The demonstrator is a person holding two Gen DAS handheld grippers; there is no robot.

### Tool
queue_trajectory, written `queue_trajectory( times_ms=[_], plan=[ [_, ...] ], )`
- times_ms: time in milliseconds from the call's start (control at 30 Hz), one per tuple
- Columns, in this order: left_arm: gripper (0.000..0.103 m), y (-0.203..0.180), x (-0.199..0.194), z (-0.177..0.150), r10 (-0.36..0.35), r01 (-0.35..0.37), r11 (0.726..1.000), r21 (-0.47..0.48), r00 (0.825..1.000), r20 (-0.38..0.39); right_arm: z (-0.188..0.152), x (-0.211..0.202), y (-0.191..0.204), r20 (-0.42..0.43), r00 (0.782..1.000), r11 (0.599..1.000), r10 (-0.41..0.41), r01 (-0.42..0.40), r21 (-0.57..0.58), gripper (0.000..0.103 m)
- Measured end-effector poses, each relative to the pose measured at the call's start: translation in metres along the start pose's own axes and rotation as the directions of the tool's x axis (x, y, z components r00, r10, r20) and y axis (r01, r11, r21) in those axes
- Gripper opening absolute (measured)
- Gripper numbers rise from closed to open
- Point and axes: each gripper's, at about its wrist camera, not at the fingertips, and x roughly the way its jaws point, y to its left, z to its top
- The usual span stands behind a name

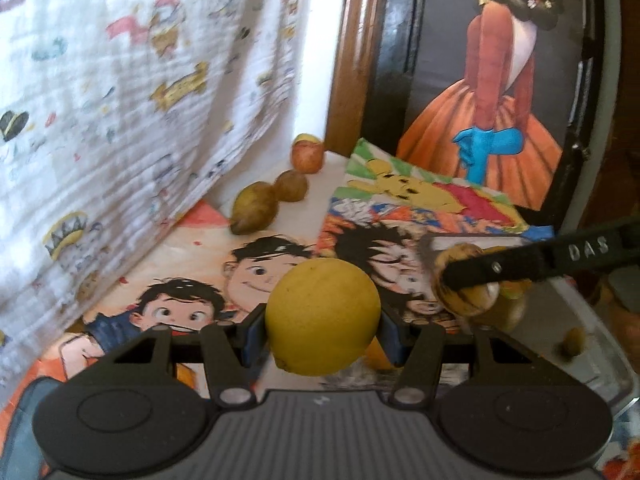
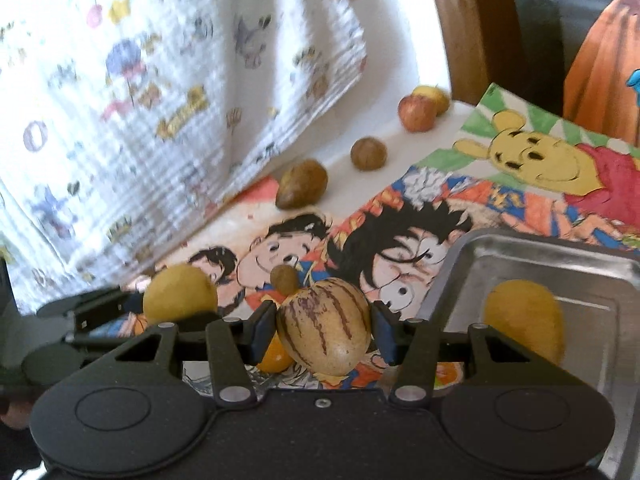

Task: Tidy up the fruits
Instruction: 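Carry the lemon and striped fruit over the metal tray with both tools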

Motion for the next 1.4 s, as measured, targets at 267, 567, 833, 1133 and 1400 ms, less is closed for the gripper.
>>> queue_trajectory(
  times_ms=[267, 567, 833, 1133, 1400],
  plan=[
    [0.061, -0.044, -0.019, -0.009, -0.106, 0.106, 0.994, 0.024, 0.994, 0.018, -0.006, -0.048, -0.009, 0.060, 0.997, 0.998, -0.057, 0.054, 0.045, 0.053],
    [0.061, -0.093, -0.026, -0.026, -0.221, 0.224, 0.972, 0.078, 0.974, -0.039, -0.036, -0.094, -0.015, 0.088, 0.990, 0.989, -0.108, 0.097, 0.115, 0.053],
    [0.061, -0.118, -0.021, -0.039, -0.273, 0.283, 0.954, 0.101, 0.956, -0.107, -0.075, -0.126, -0.031, 0.089, 0.983, 0.965, -0.164, 0.140, 0.222, 0.053],
    [0.061, -0.133, -0.007, -0.044, -0.318, 0.342, 0.932, 0.116, 0.930, -0.185, -0.100, -0.134, -0.046, 0.055, 0.975, 0.935, -0.215, 0.189, 0.301, 0.053],
    [0.061, -0.135, 0.006, -0.047, -0.318, 0.351, 0.931, 0.104, 0.916, -0.244, -0.110, -0.124, -0.057, 0.021, 0.973, 0.920, -0.230, 0.210, 0.330, 0.053]
  ],
)
